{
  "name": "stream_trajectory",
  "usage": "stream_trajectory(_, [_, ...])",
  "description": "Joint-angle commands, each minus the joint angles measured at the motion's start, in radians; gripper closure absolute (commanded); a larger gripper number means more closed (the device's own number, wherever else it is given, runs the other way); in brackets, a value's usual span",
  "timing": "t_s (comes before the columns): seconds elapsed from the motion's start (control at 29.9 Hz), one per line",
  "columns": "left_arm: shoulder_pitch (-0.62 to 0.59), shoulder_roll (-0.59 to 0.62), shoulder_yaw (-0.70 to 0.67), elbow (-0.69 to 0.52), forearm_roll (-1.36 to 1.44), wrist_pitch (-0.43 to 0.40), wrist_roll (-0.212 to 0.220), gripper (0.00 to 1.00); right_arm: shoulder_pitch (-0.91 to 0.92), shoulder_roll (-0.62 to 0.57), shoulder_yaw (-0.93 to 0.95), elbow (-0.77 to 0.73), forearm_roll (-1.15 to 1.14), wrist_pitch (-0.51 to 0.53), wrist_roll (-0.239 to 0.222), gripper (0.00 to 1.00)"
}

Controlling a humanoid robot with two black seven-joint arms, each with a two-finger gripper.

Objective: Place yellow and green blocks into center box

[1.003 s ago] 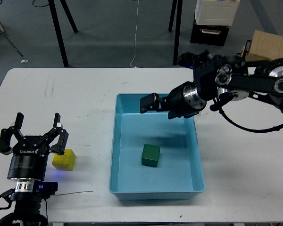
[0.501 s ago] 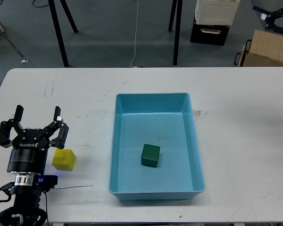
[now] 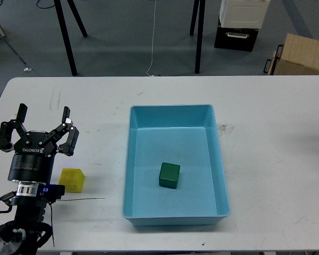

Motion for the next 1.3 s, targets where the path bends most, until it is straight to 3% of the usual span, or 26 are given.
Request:
stream_trajectory(0.0, [0.005,0.011,0.0,0.002,-0.002,-0.003,-0.001,0.0,0.021,0.015,0.001,-0.044,-0.128,0.0,-0.006,0.0])
stream_trajectory(0.17, [0.002,0.003,0.0,0.014,-0.003,-0.012,-0.003,0.0,0.025,0.027,0.033,-0.055,-0.153,0.0,-0.003,0.0])
stream_trajectory(0.4, [-0.007,0.011,-0.002,0.013,-0.005,-0.01,-0.004,0.0,-0.103,0.254,0.209,-0.009,-0.019,0.0,0.003,0.0])
stream_trajectory(0.6, [-0.01,0.014,-0.003,0.013,-0.006,-0.001,-0.004,0.0,-0.531,0.314,0.634,0.175,-0.008,0.0,0.002,0.0])
stream_trajectory(0.77, [-0.015,0.012,-0.005,0.013,-0.005,0.001,-0.009,0.0,-0.866,0.522,0.858,0.385,-0.011,0.0,-0.004,0.0])
stream_trajectory(1.0, [-0.01,0.018,-0.017,0.013,-0.011,-0.012,-0.007,0.0,-1.007,0.783,0.845,0.456,-0.118,0.0,-0.015,0.0])
stream_trajectory(1.27, [-0.013,0.06,-0.205,0.046,-0.005,-0.016,-0.012,0.0,-1.03,0.78,0.857,0.472,-0.162,0.0,-0.018,0.0])
